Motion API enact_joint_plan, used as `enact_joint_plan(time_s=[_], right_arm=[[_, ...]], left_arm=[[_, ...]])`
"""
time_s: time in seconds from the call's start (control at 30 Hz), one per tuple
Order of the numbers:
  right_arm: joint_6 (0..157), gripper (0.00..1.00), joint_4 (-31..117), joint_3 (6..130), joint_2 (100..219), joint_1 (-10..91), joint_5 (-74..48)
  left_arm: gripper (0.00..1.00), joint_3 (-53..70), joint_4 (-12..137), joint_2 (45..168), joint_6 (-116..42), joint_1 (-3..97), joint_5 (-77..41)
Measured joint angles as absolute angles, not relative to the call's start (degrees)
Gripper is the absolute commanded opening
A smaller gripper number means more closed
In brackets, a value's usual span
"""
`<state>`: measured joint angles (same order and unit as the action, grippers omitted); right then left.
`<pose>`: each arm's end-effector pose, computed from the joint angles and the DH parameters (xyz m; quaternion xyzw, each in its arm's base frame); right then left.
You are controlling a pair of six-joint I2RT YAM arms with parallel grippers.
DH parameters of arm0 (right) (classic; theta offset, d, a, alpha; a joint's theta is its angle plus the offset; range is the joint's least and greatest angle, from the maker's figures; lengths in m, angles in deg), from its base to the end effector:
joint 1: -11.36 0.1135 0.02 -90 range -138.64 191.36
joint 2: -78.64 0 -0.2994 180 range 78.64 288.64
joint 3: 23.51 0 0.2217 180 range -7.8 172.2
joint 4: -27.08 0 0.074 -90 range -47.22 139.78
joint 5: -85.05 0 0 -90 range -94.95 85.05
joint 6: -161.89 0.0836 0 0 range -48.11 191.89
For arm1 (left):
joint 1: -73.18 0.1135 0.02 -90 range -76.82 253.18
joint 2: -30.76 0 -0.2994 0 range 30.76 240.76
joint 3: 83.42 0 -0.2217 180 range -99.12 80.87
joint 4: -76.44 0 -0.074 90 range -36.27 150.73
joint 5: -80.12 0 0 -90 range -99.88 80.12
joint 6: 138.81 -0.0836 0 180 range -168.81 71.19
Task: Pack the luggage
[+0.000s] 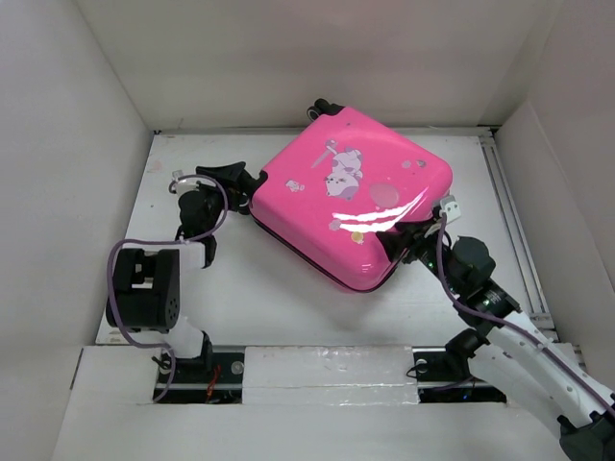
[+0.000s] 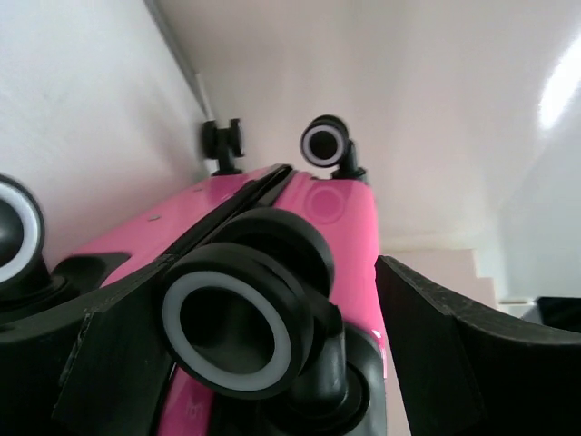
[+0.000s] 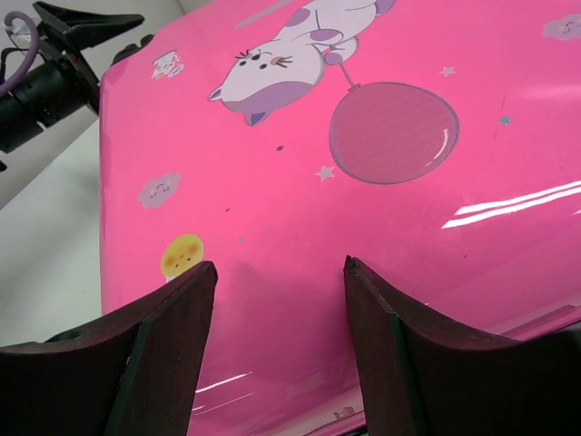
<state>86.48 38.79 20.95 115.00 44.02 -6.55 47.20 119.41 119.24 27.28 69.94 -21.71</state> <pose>0.1298 0.0860 0.3123 -0.1239 0.7184 0.2836 0.6230 0.3381 -0.0363 0.2835 -0.3427 0.5912 -0.5180 0.5145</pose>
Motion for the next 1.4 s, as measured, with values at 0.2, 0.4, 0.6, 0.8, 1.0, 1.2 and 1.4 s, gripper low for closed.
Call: enact_joint_plan(time_s=[0.2,0.4,0.6,0.8,1.0,1.2,1.4], right_arm=[[86.7,0.64,38.7,21.0,115.0,44.0,-6.9],[86.7,0.64,38.4,21.0,115.3,44.0,-7.0],[86.9,0.64,38.1,20.8,115.4,44.4,-6.9],[87.3,0.64,37.4,20.6,115.7,44.4,-6.9],[87.6,0.64,37.1,20.5,115.8,44.4,-6.9],[88.2,0.67,36.7,20.2,115.7,44.4,-6.9],[88.6,0.66,37.6,19.9,114.1,44.5,-6.9]], left_arm=[[0.81,48.6,126.3,121.4,34.4,71.5,-21.3],[0.66,48.6,129.5,124.8,39.5,72.6,-21.1],[0.63,47.0,130.7,127.7,42.1,72.6,-22.5],[0.56,47.5,131.3,127.7,43.6,72.6,-22.8],[0.52,47.6,130.7,127.7,44.9,72.4,-22.9],[0.25,47.1,130.1,128.4,46.0,71.9,-22.5],[0.00,46.5,129.7,128.6,46.0,71.9,-22.6]])
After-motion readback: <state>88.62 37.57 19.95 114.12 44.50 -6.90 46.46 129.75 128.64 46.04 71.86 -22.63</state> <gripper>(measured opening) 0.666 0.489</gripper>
